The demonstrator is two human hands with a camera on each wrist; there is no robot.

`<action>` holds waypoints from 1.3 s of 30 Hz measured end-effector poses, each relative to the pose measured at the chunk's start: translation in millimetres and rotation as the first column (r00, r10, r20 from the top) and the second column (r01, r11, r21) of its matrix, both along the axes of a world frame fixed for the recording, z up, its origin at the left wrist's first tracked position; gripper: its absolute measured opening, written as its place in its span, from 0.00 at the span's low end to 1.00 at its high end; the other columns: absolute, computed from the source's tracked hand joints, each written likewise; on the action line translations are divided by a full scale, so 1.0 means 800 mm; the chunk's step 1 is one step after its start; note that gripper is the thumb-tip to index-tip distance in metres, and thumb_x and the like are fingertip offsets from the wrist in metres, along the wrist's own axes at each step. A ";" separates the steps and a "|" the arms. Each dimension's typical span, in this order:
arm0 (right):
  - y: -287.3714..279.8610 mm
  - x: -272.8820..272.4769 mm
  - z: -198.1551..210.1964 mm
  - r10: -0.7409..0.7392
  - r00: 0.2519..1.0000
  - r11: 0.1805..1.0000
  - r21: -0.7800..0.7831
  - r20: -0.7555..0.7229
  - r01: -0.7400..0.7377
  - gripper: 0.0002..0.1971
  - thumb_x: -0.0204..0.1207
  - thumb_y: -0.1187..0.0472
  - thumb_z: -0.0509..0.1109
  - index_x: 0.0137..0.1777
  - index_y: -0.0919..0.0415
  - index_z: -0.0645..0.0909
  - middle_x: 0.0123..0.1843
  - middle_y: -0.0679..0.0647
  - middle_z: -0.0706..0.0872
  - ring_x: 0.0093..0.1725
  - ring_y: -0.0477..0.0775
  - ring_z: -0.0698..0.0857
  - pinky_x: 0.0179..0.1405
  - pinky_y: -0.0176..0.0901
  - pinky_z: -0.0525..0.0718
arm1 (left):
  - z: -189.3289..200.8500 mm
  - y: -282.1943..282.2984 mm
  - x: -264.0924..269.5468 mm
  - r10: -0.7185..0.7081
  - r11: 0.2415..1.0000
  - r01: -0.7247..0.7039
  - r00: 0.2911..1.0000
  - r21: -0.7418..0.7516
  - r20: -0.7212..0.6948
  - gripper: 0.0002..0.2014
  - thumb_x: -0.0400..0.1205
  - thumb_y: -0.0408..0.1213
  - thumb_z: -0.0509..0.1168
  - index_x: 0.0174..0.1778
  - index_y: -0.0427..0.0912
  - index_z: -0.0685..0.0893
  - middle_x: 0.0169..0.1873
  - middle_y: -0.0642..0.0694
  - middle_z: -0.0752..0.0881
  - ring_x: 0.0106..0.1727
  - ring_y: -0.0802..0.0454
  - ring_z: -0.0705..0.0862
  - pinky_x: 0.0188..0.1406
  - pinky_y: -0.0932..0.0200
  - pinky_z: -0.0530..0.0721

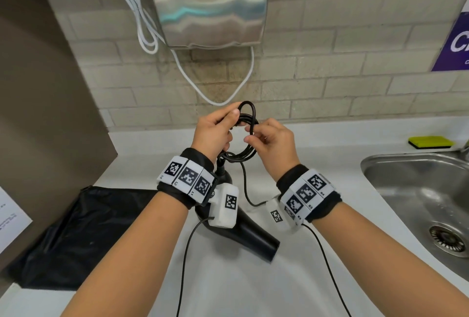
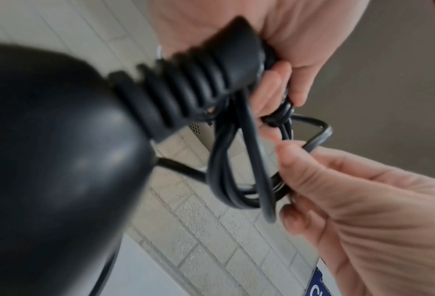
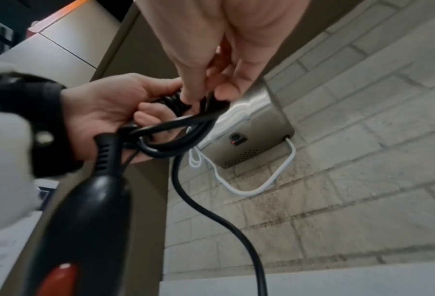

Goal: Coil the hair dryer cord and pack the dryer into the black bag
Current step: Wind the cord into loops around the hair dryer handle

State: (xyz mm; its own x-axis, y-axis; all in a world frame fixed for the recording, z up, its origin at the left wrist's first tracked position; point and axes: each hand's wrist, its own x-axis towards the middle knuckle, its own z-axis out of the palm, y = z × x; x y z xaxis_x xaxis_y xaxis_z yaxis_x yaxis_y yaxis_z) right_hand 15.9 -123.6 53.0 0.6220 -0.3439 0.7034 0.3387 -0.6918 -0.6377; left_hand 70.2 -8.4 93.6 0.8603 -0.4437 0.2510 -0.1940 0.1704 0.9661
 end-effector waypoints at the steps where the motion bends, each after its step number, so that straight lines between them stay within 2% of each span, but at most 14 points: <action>1: -0.002 0.000 0.003 -0.015 1.000 1.000 0.012 -0.008 0.015 0.07 0.68 0.71 0.75 0.45 0.70 0.86 0.33 0.42 0.70 0.31 0.32 0.75 0.35 0.19 0.72 | 0.000 0.000 0.001 -0.003 1.000 0.003 1.000 0.001 0.002 0.12 0.84 0.36 0.60 0.62 0.47 0.82 0.35 0.45 0.84 0.16 0.61 0.64 0.15 0.68 0.65; 3: -0.002 -0.003 0.007 -0.013 1.000 0.999 0.041 -0.025 0.014 0.13 0.67 0.73 0.74 0.52 0.69 0.82 0.35 0.40 0.70 0.29 0.37 0.74 0.33 0.23 0.74 | 0.000 -0.001 0.002 0.002 1.000 -0.002 1.000 0.010 -0.001 0.13 0.84 0.36 0.60 0.62 0.42 0.83 0.36 0.44 0.84 0.15 0.61 0.65 0.14 0.69 0.67; 5: -0.002 -0.006 0.012 0.039 0.997 0.995 0.092 -0.068 -0.033 0.28 0.68 0.74 0.72 0.68 0.59 0.72 0.42 0.40 0.73 0.27 0.42 0.73 0.31 0.26 0.76 | 0.000 0.000 0.003 0.013 1.000 -0.013 1.000 0.019 -0.005 0.12 0.84 0.37 0.60 0.61 0.41 0.83 0.35 0.44 0.85 0.15 0.61 0.64 0.14 0.69 0.66; 7: -0.002 -0.008 0.014 0.064 0.996 0.998 0.003 -0.057 -0.064 0.33 0.71 0.72 0.69 0.74 0.53 0.65 0.50 0.43 0.74 0.29 0.39 0.75 0.36 0.22 0.76 | 0.000 0.000 0.003 0.017 1.000 -0.017 1.000 0.022 -0.008 0.11 0.84 0.38 0.60 0.59 0.41 0.84 0.34 0.44 0.85 0.15 0.61 0.63 0.14 0.68 0.64; 10: -0.007 -0.006 0.016 0.004 0.997 0.995 -0.098 0.083 0.004 0.17 0.77 0.65 0.64 0.65 0.66 0.78 0.49 0.49 0.77 0.35 0.32 0.75 0.39 0.17 0.72 | -0.001 -0.001 0.003 0.018 0.999 -0.019 1.000 0.037 0.008 0.10 0.84 0.37 0.60 0.55 0.42 0.86 0.32 0.44 0.84 0.15 0.60 0.63 0.15 0.67 0.63; 13: -0.009 -0.003 0.021 0.036 0.995 0.992 0.114 0.093 -0.046 0.04 0.75 0.67 0.67 0.45 0.66 0.83 0.43 0.54 0.83 0.36 0.33 0.78 0.38 0.23 0.74 | -0.001 -0.003 0.002 0.021 0.997 -0.025 0.999 0.072 0.050 0.09 0.84 0.37 0.61 0.53 0.42 0.86 0.31 0.44 0.84 0.14 0.60 0.63 0.15 0.66 0.62; 15: -0.010 -0.003 0.022 0.121 0.991 0.954 0.269 0.063 -0.134 0.10 0.71 0.72 0.71 0.34 0.58 0.80 0.38 0.51 0.83 0.36 0.38 0.80 0.40 0.35 0.79 | -0.001 -0.003 0.002 0.017 0.997 -0.021 0.998 0.080 0.055 0.09 0.84 0.36 0.61 0.52 0.42 0.86 0.30 0.44 0.84 0.14 0.60 0.63 0.15 0.66 0.62; 17: -0.010 -0.004 0.019 0.209 0.976 0.919 0.329 0.066 -0.219 0.17 0.67 0.76 0.73 0.29 0.52 0.78 0.35 0.51 0.83 0.38 0.54 0.85 0.43 0.44 0.82 | 0.000 -0.003 0.001 0.003 0.997 -0.008 0.999 0.077 0.054 0.08 0.84 0.36 0.61 0.48 0.44 0.87 0.30 0.44 0.83 0.15 0.59 0.63 0.15 0.65 0.62; 18: -0.009 -0.004 0.018 0.242 0.969 0.912 0.328 0.053 -0.246 0.19 0.66 0.76 0.74 0.28 0.51 0.76 0.35 0.51 0.83 0.38 0.57 0.86 0.43 0.44 0.83 | 0.000 -0.003 0.001 -0.007 0.997 0.003 0.998 0.077 0.056 0.08 0.84 0.35 0.61 0.47 0.44 0.86 0.31 0.43 0.83 0.15 0.59 0.63 0.15 0.65 0.62; 21: -0.007 -0.005 0.015 0.224 0.974 0.949 0.235 -0.024 -0.212 0.23 0.64 0.75 0.76 0.28 0.50 0.68 0.29 0.44 0.77 0.27 0.36 0.76 0.33 0.23 0.72 | 0.000 -0.003 0.000 -0.031 0.995 0.023 0.997 0.102 0.071 0.07 0.83 0.35 0.62 0.47 0.44 0.86 0.30 0.44 0.83 0.15 0.60 0.63 0.15 0.66 0.62; 26: -0.007 -0.007 0.019 0.246 0.969 0.953 0.184 -0.012 -0.240 0.25 0.64 0.77 0.75 0.28 0.52 0.64 0.27 0.49 0.72 0.23 0.33 0.73 0.26 0.20 0.70 | 0.001 -0.002 -0.003 -0.038 0.992 0.032 0.998 0.123 0.051 0.07 0.82 0.37 0.64 0.49 0.43 0.87 0.27 0.47 0.84 0.15 0.59 0.62 0.15 0.66 0.60; 33: -0.012 -0.005 0.015 0.189 0.982 0.976 0.101 0.027 -0.191 0.25 0.60 0.75 0.78 0.28 0.49 0.66 0.28 0.44 0.71 0.26 0.34 0.74 0.28 0.23 0.70 | 0.010 -0.006 -0.011 -0.055 0.981 0.040 0.996 0.192 0.076 0.06 0.76 0.43 0.71 0.42 0.45 0.89 0.30 0.46 0.84 0.16 0.59 0.64 0.14 0.67 0.62; 36: -0.011 -0.007 0.014 0.099 0.995 0.990 0.101 -0.019 -0.096 0.23 0.60 0.70 0.80 0.35 0.48 0.68 0.32 0.43 0.72 0.29 0.32 0.73 0.30 0.23 0.70 | 0.011 -0.006 -0.010 -0.084 0.978 0.069 0.994 0.199 0.069 0.04 0.78 0.36 0.70 0.38 0.44 0.87 0.29 0.44 0.80 0.15 0.60 0.63 0.13 0.69 0.61; 39: -0.011 -0.003 0.009 0.188 0.967 0.977 0.136 -0.174 -0.165 0.28 0.67 0.63 0.77 0.64 0.55 0.69 0.56 0.46 0.80 0.52 0.36 0.79 0.52 0.26 0.75 | 0.011 -0.002 -0.010 -0.127 0.974 0.115 0.991 0.195 0.052 0.04 0.78 0.30 0.69 0.39 0.42 0.84 0.26 0.46 0.83 0.13 0.63 0.66 0.12 0.70 0.62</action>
State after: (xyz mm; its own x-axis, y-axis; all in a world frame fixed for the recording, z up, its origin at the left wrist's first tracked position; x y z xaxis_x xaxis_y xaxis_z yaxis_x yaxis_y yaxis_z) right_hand 13.1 -132.0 60.1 0.7954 -0.2913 0.5314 0.3172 -0.5470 -0.7747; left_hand 62.5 -9.8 102.7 0.7824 -0.5885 0.2038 -0.2455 0.0093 0.9693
